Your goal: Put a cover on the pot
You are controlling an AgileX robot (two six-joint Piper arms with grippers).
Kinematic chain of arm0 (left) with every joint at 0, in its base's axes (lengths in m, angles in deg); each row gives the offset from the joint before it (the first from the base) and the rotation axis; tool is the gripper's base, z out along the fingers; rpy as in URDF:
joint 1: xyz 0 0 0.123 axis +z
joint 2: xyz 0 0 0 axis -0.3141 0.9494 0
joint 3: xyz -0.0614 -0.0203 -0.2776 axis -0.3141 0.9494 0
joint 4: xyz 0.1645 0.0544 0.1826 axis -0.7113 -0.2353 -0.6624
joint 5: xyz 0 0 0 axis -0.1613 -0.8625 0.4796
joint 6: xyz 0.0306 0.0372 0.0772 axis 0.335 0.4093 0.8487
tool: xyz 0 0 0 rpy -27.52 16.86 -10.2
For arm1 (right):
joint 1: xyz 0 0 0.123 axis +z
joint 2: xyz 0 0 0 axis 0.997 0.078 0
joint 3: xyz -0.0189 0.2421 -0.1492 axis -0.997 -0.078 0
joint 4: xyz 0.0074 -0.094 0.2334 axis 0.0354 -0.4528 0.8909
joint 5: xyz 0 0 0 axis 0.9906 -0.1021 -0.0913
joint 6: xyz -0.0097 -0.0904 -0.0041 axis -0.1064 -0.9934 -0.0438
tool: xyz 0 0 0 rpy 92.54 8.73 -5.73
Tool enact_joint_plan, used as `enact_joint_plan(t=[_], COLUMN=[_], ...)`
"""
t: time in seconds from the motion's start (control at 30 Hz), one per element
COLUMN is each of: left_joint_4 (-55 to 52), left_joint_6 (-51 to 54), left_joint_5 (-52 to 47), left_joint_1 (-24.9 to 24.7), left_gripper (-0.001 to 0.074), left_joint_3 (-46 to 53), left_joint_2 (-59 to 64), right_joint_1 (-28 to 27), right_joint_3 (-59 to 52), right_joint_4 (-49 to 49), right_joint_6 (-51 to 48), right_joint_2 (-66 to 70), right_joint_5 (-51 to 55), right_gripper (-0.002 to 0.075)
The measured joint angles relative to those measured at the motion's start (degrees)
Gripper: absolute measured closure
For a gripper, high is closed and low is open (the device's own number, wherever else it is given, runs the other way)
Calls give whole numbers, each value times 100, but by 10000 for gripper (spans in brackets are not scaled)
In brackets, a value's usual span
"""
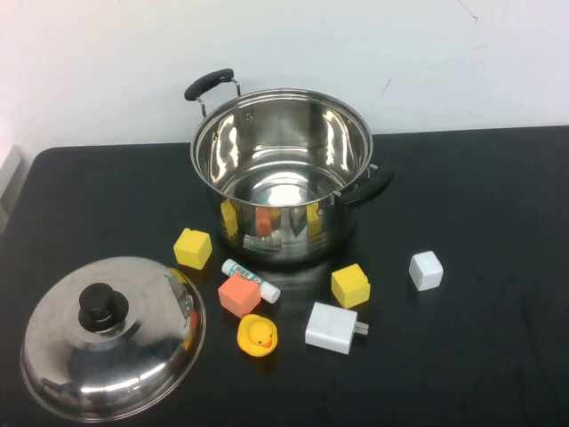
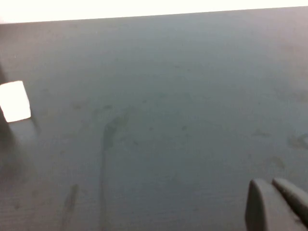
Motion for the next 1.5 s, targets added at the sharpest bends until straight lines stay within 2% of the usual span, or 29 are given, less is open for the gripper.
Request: enact_joint_plan(t=[1.3, 1.5], left_joint_4=[51, 75], left_joint_6=[-97, -108], left_joint_5=[0, 740], left_joint_1=[0, 0], left_gripper=[737, 737], left_joint_3=[0, 20], left_joint_2=[0, 0], right_joint_1=[0, 0], right_joint_3=[0, 0], right_joint_4=[0, 0], right_joint_6=[0, 0], right_joint_2=[0, 0], right_joint_5=[0, 0], right_gripper=[728, 728])
